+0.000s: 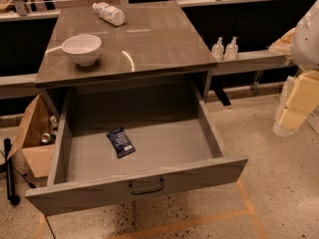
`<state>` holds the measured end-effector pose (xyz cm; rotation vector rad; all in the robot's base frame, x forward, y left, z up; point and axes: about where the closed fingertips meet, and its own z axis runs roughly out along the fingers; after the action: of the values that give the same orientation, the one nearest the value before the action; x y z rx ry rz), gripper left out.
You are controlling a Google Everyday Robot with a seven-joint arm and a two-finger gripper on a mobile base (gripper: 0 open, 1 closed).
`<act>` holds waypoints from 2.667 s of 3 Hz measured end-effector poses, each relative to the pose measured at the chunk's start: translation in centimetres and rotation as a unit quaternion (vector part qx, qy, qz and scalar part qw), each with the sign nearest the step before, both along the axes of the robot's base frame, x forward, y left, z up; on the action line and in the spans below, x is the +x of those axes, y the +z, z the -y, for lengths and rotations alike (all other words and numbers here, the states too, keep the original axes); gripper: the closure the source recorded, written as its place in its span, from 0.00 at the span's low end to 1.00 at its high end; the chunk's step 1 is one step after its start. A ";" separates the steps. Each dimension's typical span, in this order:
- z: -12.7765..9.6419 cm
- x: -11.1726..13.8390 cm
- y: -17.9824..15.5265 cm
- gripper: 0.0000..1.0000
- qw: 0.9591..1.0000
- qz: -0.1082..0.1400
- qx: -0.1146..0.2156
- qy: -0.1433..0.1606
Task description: Pick rxbar blueberry from top drawer and place on counter
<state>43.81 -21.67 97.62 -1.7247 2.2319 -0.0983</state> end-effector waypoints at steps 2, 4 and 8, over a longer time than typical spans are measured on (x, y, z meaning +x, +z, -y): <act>-0.8 0.6 -0.8 0.00 0.999 0.015 0.026 -0.030; -8.4 3.5 -11.0 0.00 0.976 -0.014 0.156 -0.151; -17.0 13.4 -16.9 0.00 0.935 0.006 0.236 -0.264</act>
Offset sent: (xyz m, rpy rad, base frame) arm 0.0455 0.0453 -0.0581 0.3641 -0.1959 -0.4184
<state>57.25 -4.71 80.69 -0.8548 2.3955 0.2840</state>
